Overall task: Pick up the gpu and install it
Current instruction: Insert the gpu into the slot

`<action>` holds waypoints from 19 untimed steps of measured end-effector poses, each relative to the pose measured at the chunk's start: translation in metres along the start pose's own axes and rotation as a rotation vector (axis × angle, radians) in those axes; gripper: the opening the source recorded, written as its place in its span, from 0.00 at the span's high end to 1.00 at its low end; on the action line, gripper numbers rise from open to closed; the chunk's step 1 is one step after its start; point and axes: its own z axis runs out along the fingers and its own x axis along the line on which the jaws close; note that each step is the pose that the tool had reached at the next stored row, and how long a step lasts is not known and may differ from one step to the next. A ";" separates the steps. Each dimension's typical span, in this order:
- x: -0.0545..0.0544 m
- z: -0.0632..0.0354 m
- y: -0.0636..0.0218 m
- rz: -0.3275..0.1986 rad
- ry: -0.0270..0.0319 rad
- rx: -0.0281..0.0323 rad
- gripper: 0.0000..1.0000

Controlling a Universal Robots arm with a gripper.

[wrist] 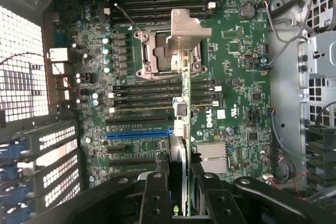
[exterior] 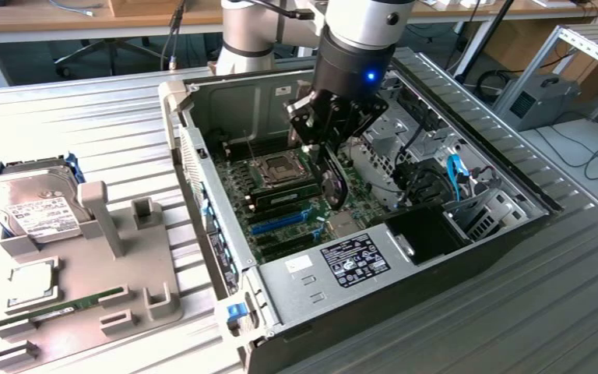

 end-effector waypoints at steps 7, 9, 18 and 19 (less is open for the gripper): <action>-0.003 0.0001 0.0006 -0.069 0.0022 -0.0008 0.74; -0.004 0.0001 0.0006 -0.085 0.0027 -0.0009 0.74; -0.004 0.0001 0.0007 -0.153 0.0049 -0.0016 0.74; -0.004 0.0001 0.0007 -0.158 0.0051 -0.0016 0.74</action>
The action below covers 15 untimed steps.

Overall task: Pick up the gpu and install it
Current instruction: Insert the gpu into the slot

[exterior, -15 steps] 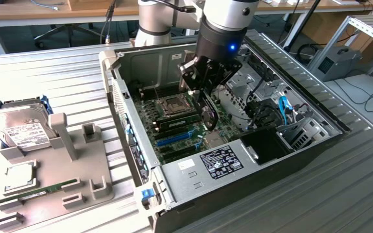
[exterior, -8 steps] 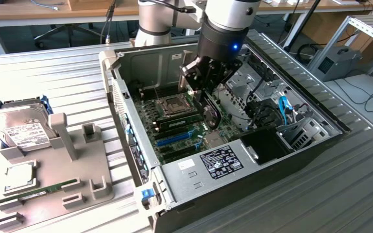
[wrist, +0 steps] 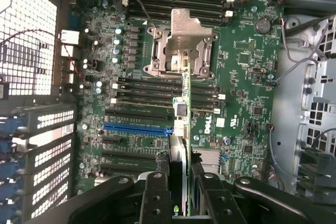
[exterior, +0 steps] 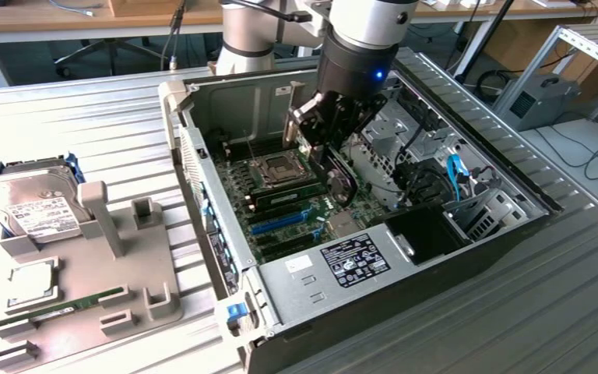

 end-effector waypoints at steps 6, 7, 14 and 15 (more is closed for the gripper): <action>0.000 0.0000 0.0000 -0.029 0.0009 -0.0004 0.74; 0.000 0.0000 0.0000 -0.032 0.0010 -0.0004 0.74; 0.000 0.0000 0.0000 -0.058 0.0018 -0.0007 0.74; 0.000 0.0000 0.0000 -0.064 0.0020 -0.0007 0.74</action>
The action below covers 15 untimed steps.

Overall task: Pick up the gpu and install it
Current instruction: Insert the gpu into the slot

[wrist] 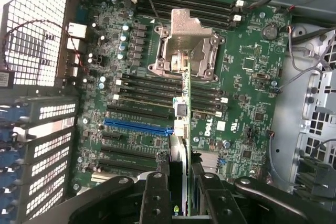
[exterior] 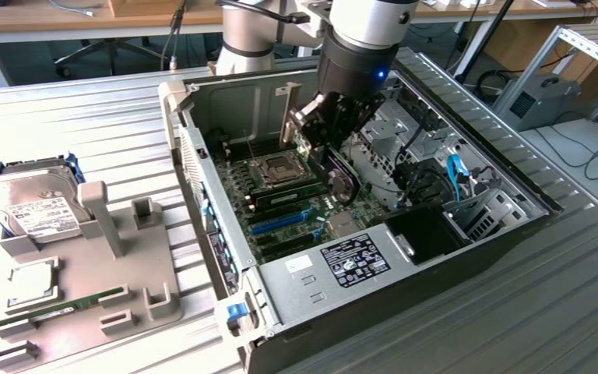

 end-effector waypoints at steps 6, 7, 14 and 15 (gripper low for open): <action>0.000 0.0000 0.0000 -0.019 0.0006 -0.0003 0.74; 0.000 0.0000 0.0000 -0.022 0.0007 -0.0003 0.74; -0.001 0.0000 -0.0001 -0.058 0.0018 -0.0007 0.74; -0.001 0.0000 -0.0001 -0.062 0.0020 -0.0007 0.74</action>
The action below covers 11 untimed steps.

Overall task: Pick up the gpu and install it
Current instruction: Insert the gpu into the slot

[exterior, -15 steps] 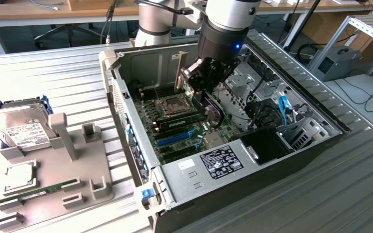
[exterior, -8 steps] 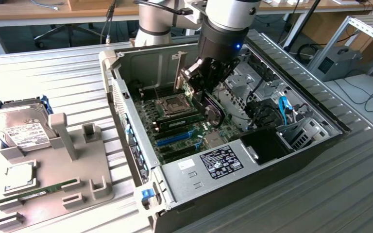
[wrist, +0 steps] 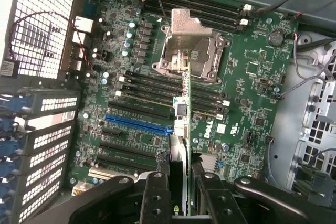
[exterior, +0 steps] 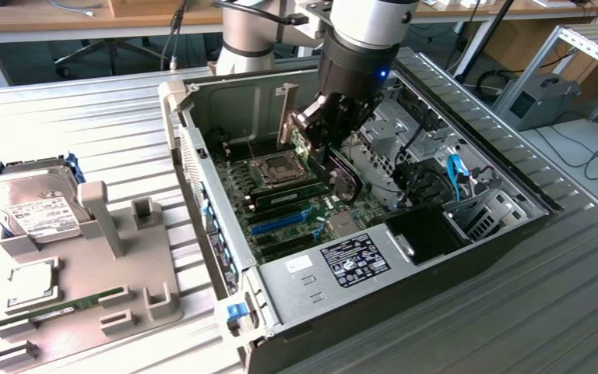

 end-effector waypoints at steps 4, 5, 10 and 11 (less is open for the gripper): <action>0.000 0.0000 0.0000 -0.014 0.0004 -0.0001 0.74; 0.000 0.0000 0.0000 -0.015 0.0005 -0.0001 0.74; 0.000 0.0000 0.0000 -0.024 0.0009 -0.0001 0.74; 0.000 0.0000 0.0000 -0.025 0.0009 -0.0001 0.74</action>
